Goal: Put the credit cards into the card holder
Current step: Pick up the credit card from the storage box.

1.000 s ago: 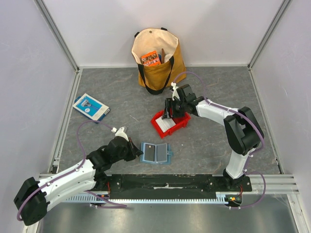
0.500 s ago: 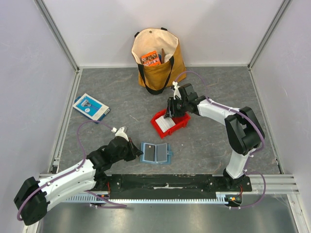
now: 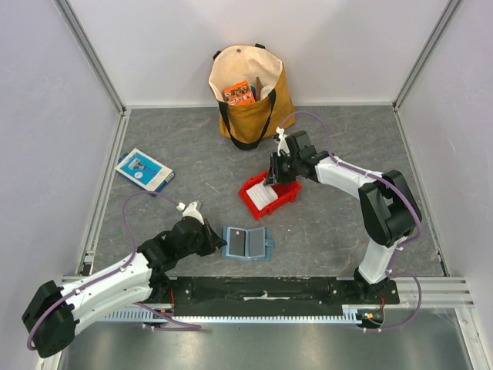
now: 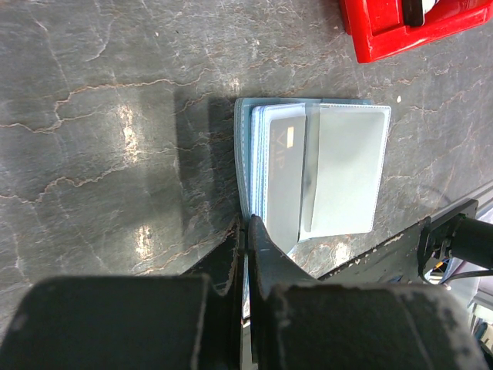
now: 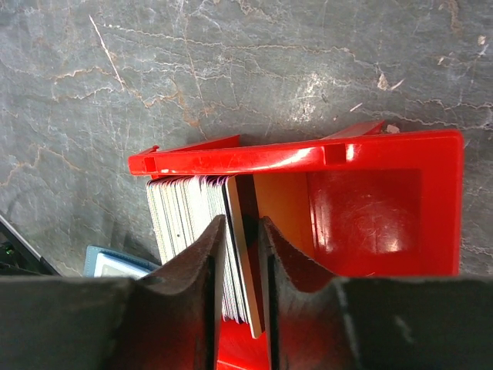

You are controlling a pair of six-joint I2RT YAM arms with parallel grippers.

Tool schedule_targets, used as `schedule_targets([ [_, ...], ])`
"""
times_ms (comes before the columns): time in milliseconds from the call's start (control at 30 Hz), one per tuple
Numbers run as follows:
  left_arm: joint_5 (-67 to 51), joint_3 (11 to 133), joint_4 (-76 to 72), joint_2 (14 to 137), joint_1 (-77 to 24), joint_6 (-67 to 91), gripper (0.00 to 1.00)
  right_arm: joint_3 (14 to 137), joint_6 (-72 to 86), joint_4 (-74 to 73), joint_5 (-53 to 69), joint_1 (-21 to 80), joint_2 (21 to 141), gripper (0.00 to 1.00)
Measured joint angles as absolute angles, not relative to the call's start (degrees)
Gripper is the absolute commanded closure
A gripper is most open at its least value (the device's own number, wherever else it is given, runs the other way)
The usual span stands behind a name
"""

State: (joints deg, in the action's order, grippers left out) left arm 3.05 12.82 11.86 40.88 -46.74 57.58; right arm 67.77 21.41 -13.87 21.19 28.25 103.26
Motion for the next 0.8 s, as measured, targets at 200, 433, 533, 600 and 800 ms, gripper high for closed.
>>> schedule_targets([
  [200, 3.0, 12.8, 11.8, 40.9, -46.7, 57.6, 0.98, 67.8, 21.4, -13.8, 21.6, 27.8, 103.1, 0.8],
  [433, 3.0, 12.8, 11.8, 41.4, -46.7, 57.6, 0.98, 67.8, 21.4, -13.8, 20.7, 26.9, 103.1, 0.83],
  [533, 3.0, 12.8, 11.8, 41.4, -46.7, 57.6, 0.98, 67.8, 21.2, -14.2, 18.1, 26.8, 102.9, 0.84],
  [600, 3.0, 12.8, 11.8, 41.4, -46.7, 57.6, 0.98, 67.8, 20.7, -14.5, 16.3, 26.8, 102.8, 0.84],
  [800, 3.0, 12.8, 11.6, 41.6, -46.7, 57.6, 0.98, 67.8, 18.5, -15.8, 12.7, 26.8, 102.8, 0.83],
])
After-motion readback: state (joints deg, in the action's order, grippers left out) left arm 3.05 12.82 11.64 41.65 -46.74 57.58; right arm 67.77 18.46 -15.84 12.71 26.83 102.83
